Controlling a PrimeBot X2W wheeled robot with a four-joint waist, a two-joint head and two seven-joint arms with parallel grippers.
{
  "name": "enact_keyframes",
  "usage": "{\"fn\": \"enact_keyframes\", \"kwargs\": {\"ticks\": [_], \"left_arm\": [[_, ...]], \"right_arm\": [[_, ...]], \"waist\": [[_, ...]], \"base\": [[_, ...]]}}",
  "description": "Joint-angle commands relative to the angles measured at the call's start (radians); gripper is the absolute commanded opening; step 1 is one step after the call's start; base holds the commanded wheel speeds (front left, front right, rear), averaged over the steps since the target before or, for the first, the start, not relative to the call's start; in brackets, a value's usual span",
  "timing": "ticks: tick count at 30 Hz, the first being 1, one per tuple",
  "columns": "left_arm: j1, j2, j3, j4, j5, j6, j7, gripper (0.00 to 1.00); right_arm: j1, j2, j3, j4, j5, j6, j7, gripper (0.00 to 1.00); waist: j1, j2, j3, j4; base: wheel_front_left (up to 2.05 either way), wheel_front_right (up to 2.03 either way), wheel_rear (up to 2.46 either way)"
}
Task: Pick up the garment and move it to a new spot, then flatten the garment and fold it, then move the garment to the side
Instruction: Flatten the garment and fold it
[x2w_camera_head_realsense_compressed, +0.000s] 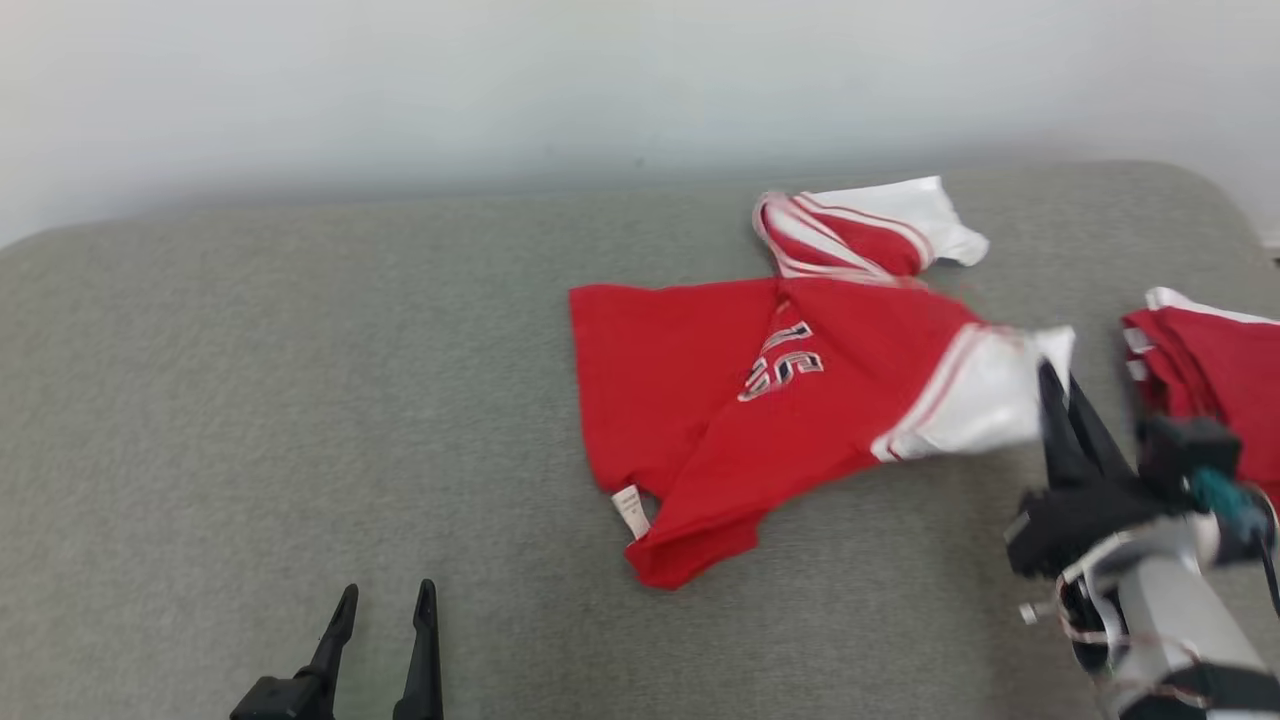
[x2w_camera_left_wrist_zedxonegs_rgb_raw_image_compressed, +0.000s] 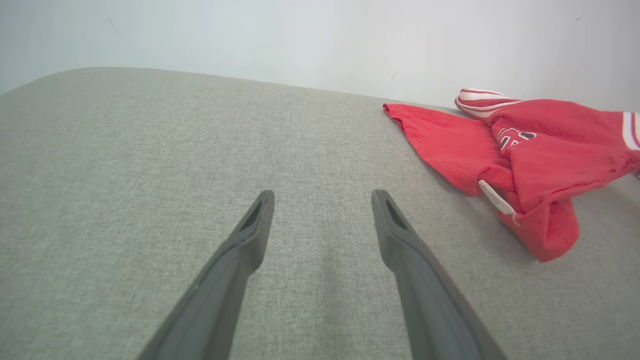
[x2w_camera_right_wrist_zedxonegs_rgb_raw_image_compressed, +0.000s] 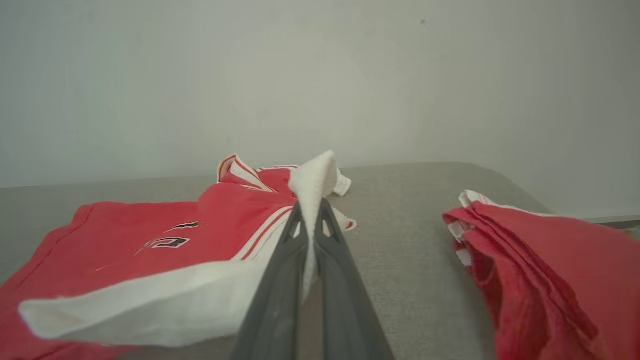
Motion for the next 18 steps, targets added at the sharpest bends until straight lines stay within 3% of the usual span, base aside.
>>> {"fn": "enact_keyframes", "kwargs": {"ticks": [1,3,5,6,7,11,18], "left_arm": [[0.01,0.0,0.002,-0.002,0.006,-0.002,-0.003,1.0],[0.009,0.0,0.001,-0.002,0.008,-0.003,-0.003,1.0],[0.009,0.0,0.001,-0.002,0.01,-0.003,-0.003,1.0],[0.008,0.0,0.001,-0.002,0.011,-0.004,-0.003,1.0],[0.007,0.0,0.002,-0.001,0.012,-0.005,-0.003,1.0],[-0.006,0.0,0.004,-0.002,0.017,-0.007,-0.003,1.0],[-0.071,0.0,-0.014,0.002,0.021,-0.01,-0.003,1.0]], "right_arm": [[0.054,0.011,-0.04,-0.014,-0.028,-0.003,0.002,0.0],[0.114,0.03,-0.084,-0.031,-0.063,-0.003,0.012,0.0],[0.157,0.042,-0.133,-0.049,-0.102,-0.003,0.028,0.28],[0.172,0.048,-0.16,-0.065,-0.124,-0.003,0.029,0.75],[0.187,0.055,-0.181,-0.08,-0.15,-0.003,0.032,1.0],[0.214,0.102,-0.226,-0.164,-0.243,-0.003,0.039,1.0],[0.183,0.154,-0.172,-0.294,-0.325,-0.003,0.05,1.0]], "waist": [[0.0002,0.0,-0.042,-0.065],[0.0002,0.0,-0.044,-0.076],[0.0002,0.0,-0.044,-0.086],[0.0002,0.0,-0.042,-0.09],[0.0002,0.0,-0.041,-0.095],[0.0002,0.0,-0.027,-0.112],[0.0002,0.0,0.031,-0.118]], "base": [[0.0,0.0,0.0],[0.0,0.0,0.0],[0.0,0.0,0.0],[0.0,0.0,0.0],[0.0,0.0,0.0],[0.0,0.0,0.0],[0.0,0.0,0.0]]}}
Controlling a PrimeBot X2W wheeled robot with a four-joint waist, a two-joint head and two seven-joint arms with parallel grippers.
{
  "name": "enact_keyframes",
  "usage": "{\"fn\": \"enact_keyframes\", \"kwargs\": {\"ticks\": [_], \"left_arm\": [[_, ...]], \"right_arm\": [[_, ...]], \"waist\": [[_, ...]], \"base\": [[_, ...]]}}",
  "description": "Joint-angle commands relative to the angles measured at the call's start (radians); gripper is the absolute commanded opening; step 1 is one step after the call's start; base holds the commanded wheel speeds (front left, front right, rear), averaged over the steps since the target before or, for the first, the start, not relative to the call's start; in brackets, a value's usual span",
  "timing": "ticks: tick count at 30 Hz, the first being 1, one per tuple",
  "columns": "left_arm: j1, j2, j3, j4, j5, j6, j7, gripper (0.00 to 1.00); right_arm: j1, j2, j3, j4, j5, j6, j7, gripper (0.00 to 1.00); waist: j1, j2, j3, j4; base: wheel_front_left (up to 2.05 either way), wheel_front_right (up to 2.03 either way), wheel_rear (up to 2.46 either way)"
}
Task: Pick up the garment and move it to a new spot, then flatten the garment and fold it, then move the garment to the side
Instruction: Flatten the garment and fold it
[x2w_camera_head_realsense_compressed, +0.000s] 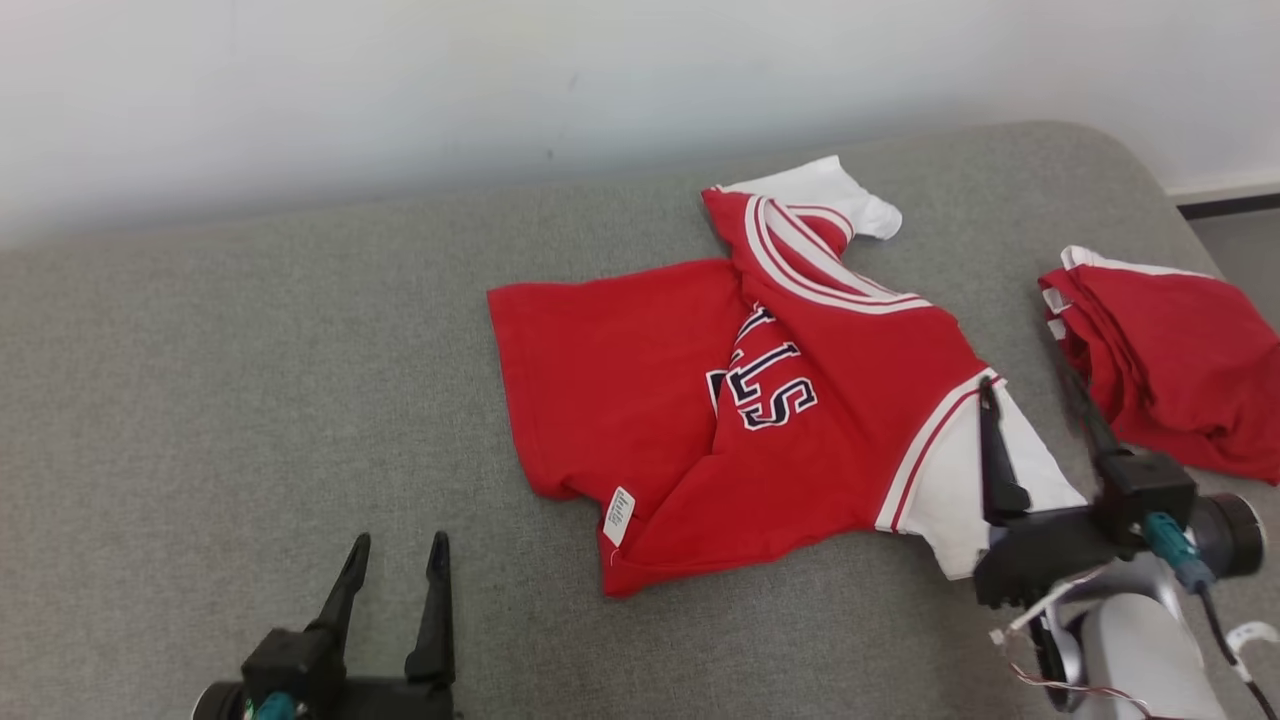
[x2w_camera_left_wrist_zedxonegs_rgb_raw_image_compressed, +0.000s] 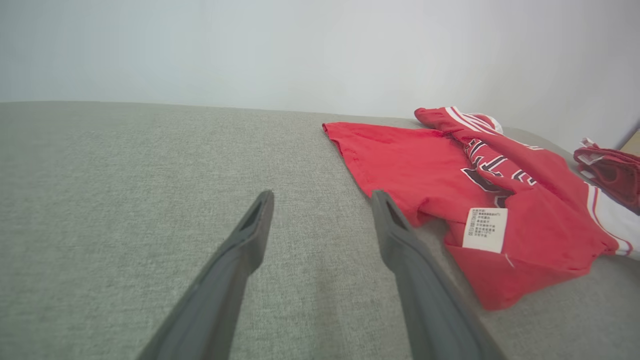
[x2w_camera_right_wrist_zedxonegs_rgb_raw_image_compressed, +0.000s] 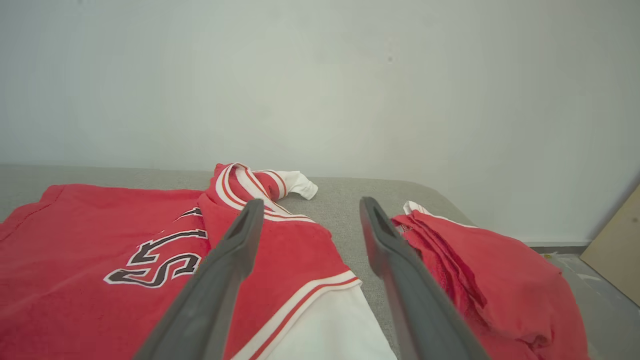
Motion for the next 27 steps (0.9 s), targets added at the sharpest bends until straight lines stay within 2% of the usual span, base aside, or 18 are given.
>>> {"fn": "enact_keyframes", "kwargs": {"ticks": [1,7,13,24,27], "left_arm": [[-0.031,0.0,-0.011,0.007,0.009,-0.003,-0.003,1.0],[-0.122,0.0,-0.043,0.042,0.022,-0.01,-0.003,1.0],[-0.278,0.0,-0.116,0.164,0.004,-0.027,-0.003,1.0],[-0.507,0.001,-0.262,0.428,-0.157,-0.033,-0.003,1.0],[-0.564,0.0,-0.323,0.512,-0.196,-0.034,0.024,1.0]], "right_arm": [[-0.015,0.012,0.024,-0.015,-0.012,-0.003,0.003,1.0],[-0.035,0.029,0.085,-0.014,-0.015,-0.003,0.003,1.0],[-0.06,0.045,0.152,0.029,-0.012,-0.003,-0.01,1.0],[-0.09,0.058,0.169,0.095,0.009,-0.003,-0.028,1.0],[-0.092,0.06,0.163,0.104,0.007,-0.003,-0.034,1.0]], "waist": [[0.0,0.0001,0.036,0.001],[0.0,0.0001,0.083,0.01],[0.0,0.0001,0.143,0.014],[0.0,0.0001,0.185,0.012],[0.0,0.0001,0.184,0.012]], "base": [[0.0,0.0,0.0],[0.0,0.0,0.0],[0.0,0.0,0.0],[0.0,0.0,0.0],[0.0,0.0,0.0]]}}
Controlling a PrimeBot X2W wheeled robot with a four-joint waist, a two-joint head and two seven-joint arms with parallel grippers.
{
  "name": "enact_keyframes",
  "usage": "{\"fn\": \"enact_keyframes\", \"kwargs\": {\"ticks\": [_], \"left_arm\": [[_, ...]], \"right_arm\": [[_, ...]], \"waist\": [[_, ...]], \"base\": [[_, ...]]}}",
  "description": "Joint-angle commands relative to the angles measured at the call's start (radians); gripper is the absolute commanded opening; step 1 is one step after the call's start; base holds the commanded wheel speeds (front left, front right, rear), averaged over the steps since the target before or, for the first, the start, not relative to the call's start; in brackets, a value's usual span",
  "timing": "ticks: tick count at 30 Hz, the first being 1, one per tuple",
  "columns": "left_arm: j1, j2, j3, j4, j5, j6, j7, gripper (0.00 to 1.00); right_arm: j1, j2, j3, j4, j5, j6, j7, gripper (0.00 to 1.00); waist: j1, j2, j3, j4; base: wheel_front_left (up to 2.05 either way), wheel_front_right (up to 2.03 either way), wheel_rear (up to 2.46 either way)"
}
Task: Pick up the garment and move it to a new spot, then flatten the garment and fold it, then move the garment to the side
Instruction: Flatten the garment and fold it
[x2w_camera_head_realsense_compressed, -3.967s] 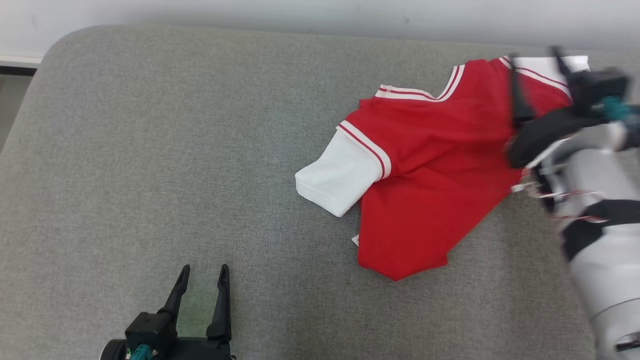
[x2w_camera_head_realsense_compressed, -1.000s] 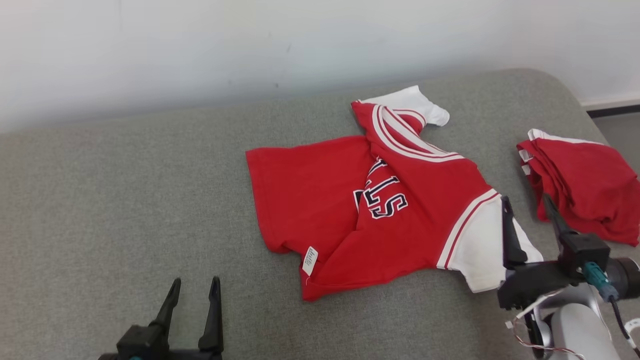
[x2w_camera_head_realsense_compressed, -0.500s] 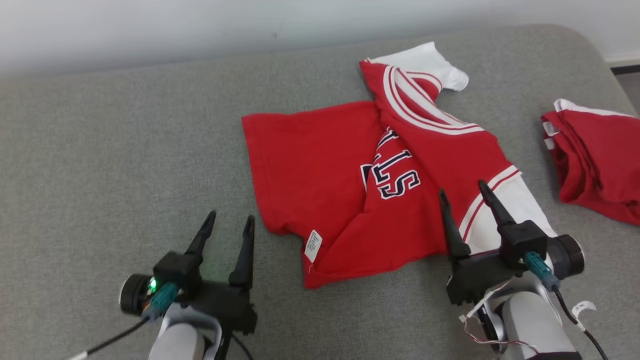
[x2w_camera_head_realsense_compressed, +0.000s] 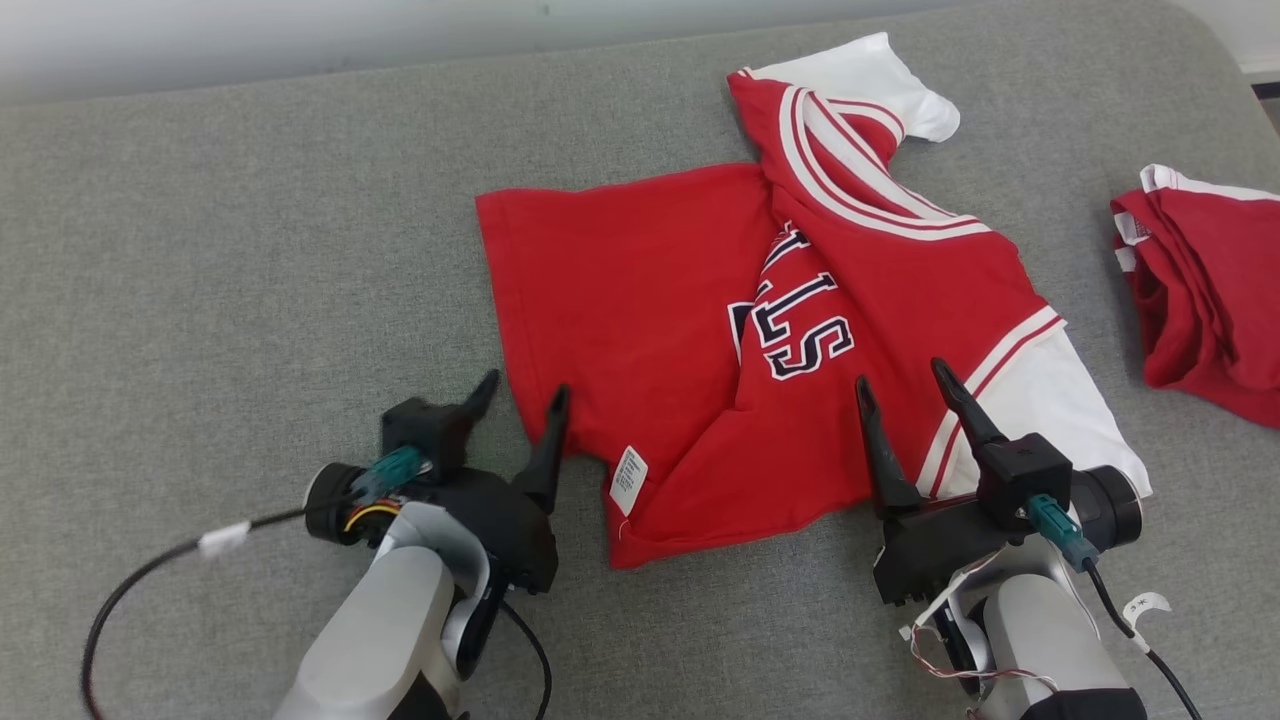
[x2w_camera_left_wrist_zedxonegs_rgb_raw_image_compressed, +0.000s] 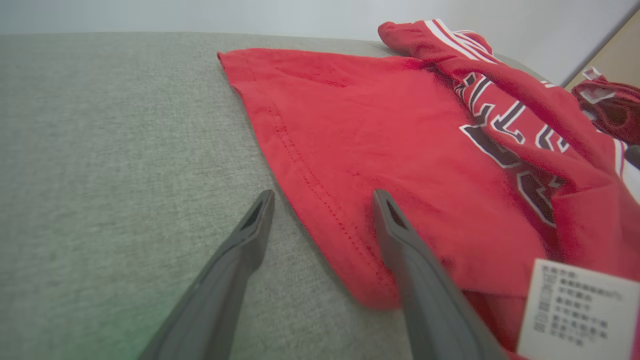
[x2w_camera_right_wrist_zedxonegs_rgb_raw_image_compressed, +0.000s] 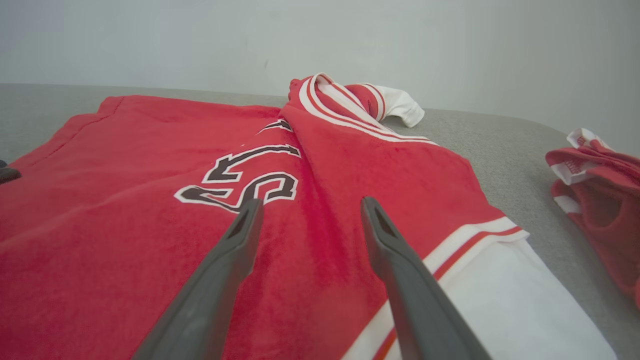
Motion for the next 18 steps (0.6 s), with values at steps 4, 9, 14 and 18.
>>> {"fn": "enact_keyframes", "kwargs": {"ticks": [4,9,14,18], "left_arm": [[-0.052,0.0,-0.088,0.088,-0.038,-0.002,0.082,1.0],[-0.088,-0.001,-0.173,0.132,-0.071,-0.002,0.094,0.0],[-0.161,0.013,-0.168,0.148,-0.06,0.03,0.01,0.0],[-0.238,0.073,-0.149,0.142,-0.04,0.043,-0.011,0.0]], "right_arm": [[-0.005,0.008,-0.006,0.014,0.003,-0.003,-0.009,1.0],[-0.018,0.011,0.002,0.025,0.01,-0.003,-0.01,1.0],[-0.009,0.012,-0.016,0.024,0.018,-0.003,-0.016,1.0],[0.001,0.013,-0.034,0.028,0.017,-0.003,-0.018,1.0]], "waist": [[-0.0002,-0.0001,-0.005,0.0],[-0.0002,-0.0001,-0.004,-0.006],[-0.0002,-0.0001,-0.005,0.002],[-0.0002,-0.0001,-0.006,0.015]], "base": [[0.0,0.0,0.0],[0.0,0.0,0.0],[0.0,0.0,0.0],[0.0,0.0,0.0]]}}
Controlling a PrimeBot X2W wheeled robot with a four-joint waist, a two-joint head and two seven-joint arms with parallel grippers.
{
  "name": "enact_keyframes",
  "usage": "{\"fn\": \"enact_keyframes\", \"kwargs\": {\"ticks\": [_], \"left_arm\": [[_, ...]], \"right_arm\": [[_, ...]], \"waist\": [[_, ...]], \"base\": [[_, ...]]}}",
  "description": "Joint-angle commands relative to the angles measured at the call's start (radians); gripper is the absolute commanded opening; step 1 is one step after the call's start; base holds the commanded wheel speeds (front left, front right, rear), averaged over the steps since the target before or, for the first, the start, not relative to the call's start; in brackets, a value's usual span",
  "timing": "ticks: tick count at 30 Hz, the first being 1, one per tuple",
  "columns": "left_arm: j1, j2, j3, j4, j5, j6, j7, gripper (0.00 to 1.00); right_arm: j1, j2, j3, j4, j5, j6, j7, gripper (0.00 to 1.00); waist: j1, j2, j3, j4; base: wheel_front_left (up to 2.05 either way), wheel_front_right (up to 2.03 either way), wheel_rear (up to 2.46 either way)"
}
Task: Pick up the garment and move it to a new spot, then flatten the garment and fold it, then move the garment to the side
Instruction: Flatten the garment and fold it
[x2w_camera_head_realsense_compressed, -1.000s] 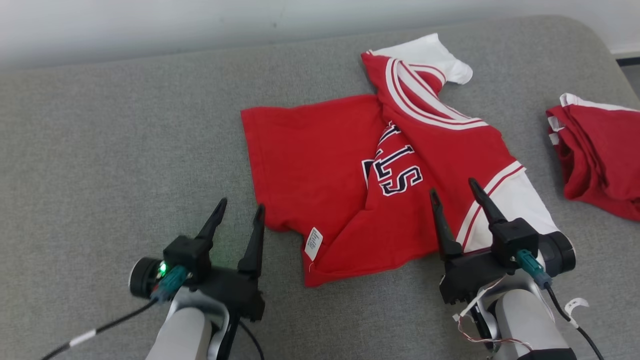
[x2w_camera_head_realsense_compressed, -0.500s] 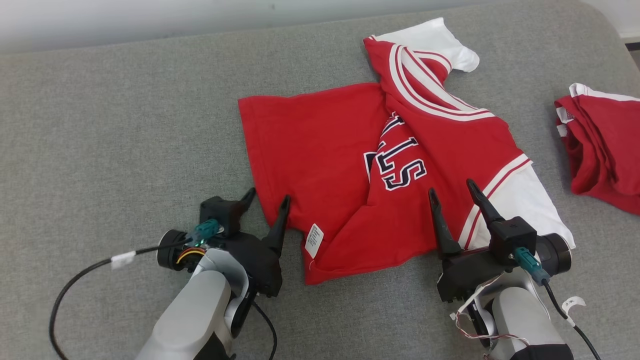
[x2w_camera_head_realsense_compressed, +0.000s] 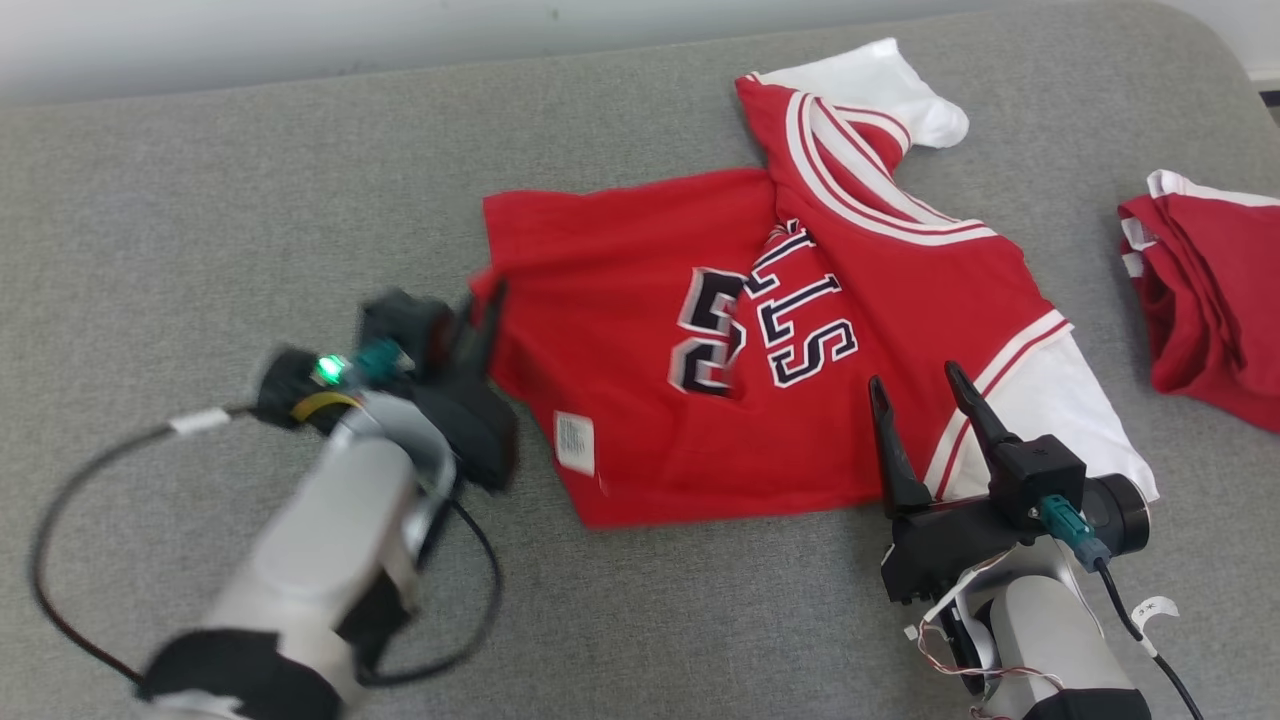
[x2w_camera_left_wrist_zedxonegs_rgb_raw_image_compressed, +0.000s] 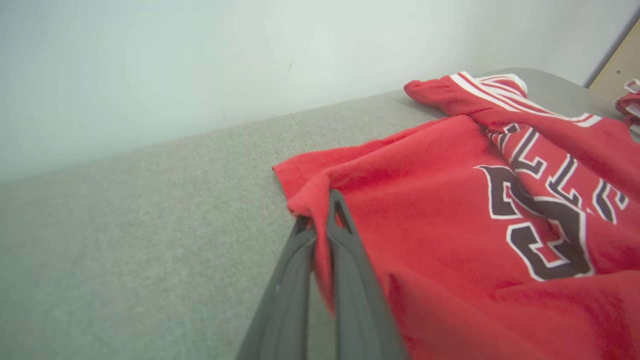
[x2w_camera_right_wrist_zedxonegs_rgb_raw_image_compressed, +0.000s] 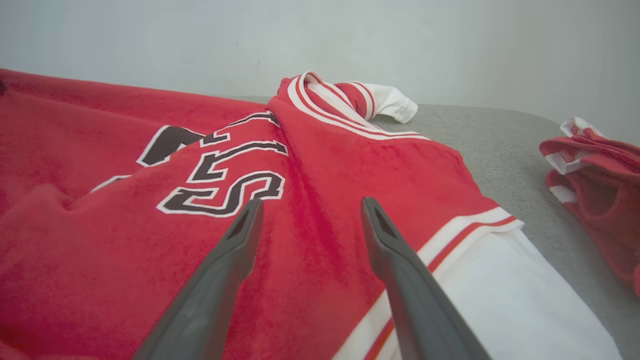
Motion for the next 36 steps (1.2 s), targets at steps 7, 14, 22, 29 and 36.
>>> {"fn": "enact_keyframes", "kwargs": {"ticks": [7,14,22,29,36], "left_arm": [[-0.142,0.131,-0.003,0.004,0.049,0.0,0.022,0.0],[-0.234,0.237,-0.022,0.039,0.074,-0.019,0.077,0.0],[-0.156,0.204,0.052,0.091,0.005,0.063,-0.004,1.0],[-0.029,0.131,0.129,0.013,-0.045,0.111,-0.019,1.0],[0.132,0.069,0.183,-0.135,-0.008,0.104,-0.019,1.0]], "right_arm": [[0.001,0.005,0.01,0.014,0.023,-0.003,-0.009,1.0],[-0.023,0.005,0.056,0.029,0.062,-0.003,-0.013,1.0],[-0.017,0.006,0.044,0.044,0.066,-0.003,-0.012,1.0],[0.005,0.006,0.011,0.042,0.048,-0.003,-0.012,1.0],[0.02,0.006,0.023,0.048,0.057,-0.003,-0.012,1.0]], "waist": [[-0.0001,-0.0001,0.001,0.007],[-0.0001,-0.0001,0.023,-0.026],[-0.0001,-0.0001,0.015,-0.051],[-0.0001,-0.0001,-0.016,-0.026],[-0.0001,-0.0001,-0.038,-0.009]], "base": [[0.0,0.0,0.0],[0.0,0.0,0.0],[0.0,0.0,0.0],[0.0,0.0,0.0],[0.0,0.0,0.0]]}}
